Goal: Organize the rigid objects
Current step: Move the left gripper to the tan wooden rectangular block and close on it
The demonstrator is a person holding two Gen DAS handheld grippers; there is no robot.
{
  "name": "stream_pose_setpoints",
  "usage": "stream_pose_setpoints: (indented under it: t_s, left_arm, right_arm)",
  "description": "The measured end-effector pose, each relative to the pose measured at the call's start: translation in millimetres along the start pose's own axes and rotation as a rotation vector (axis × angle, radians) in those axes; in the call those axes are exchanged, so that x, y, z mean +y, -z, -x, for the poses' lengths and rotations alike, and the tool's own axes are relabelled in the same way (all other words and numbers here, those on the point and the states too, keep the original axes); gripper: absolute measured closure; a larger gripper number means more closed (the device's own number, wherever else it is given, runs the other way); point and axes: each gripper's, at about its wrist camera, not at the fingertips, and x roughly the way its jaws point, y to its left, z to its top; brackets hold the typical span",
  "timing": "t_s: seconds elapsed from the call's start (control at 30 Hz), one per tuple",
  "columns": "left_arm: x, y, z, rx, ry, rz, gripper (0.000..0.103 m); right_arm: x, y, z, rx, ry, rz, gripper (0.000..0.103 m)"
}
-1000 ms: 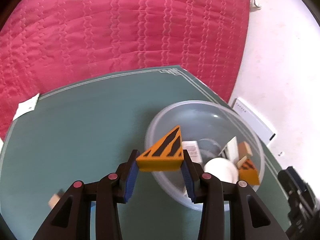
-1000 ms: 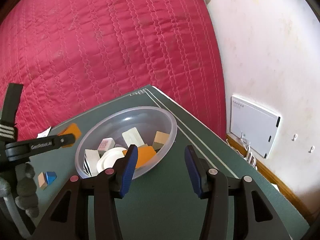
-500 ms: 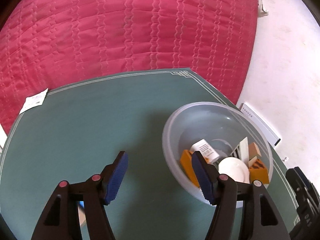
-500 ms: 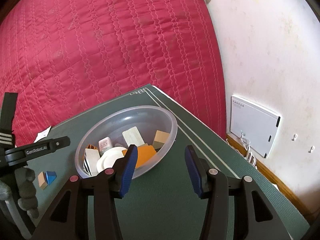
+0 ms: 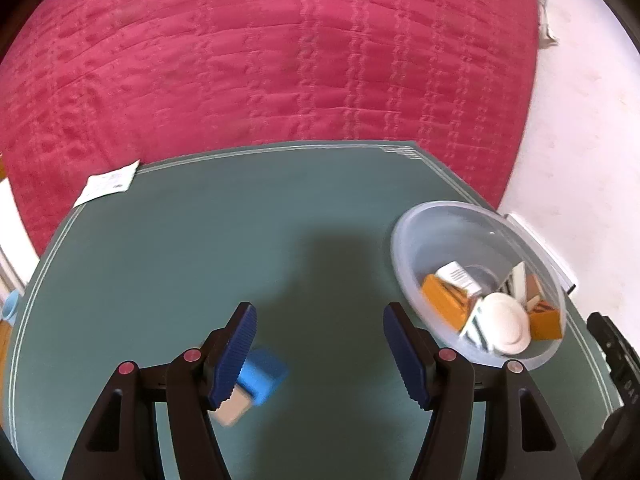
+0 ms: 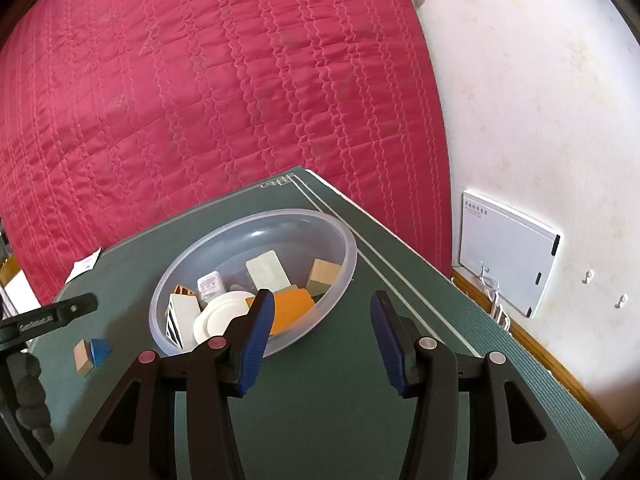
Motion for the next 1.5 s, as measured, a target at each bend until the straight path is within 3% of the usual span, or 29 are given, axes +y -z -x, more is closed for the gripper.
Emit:
stream_pose_setpoints:
  t_s: [0.33,0.77,1.17,1.33,1.5]
  left_arm:
    - [52,35,6,0.066,-0.091,0.045,0.032]
    - [70,47,-7,0.120,-0.122,0.039,0.030]
    - [65,49,-11,0.142,-0.080,-0.035,0.016]
    - [61,47,-19,0.141,-0.095,-0.113,0.016]
    - [67,45,-28,0.164,-0.072,-0.112,0.016]
  right_arm:
    - [1,3,1,0.009,0.001,0.013,0.048]
    - [16,5,11,-0.020,0.007,0.089,0.048]
    - [39,11,21,0.022,-0.096,0.112,0.048]
    - [48,16,17,0.058,-0.119,0.123,0.048]
    - [57,21,11,0.097,-0.144,0.139,0.048]
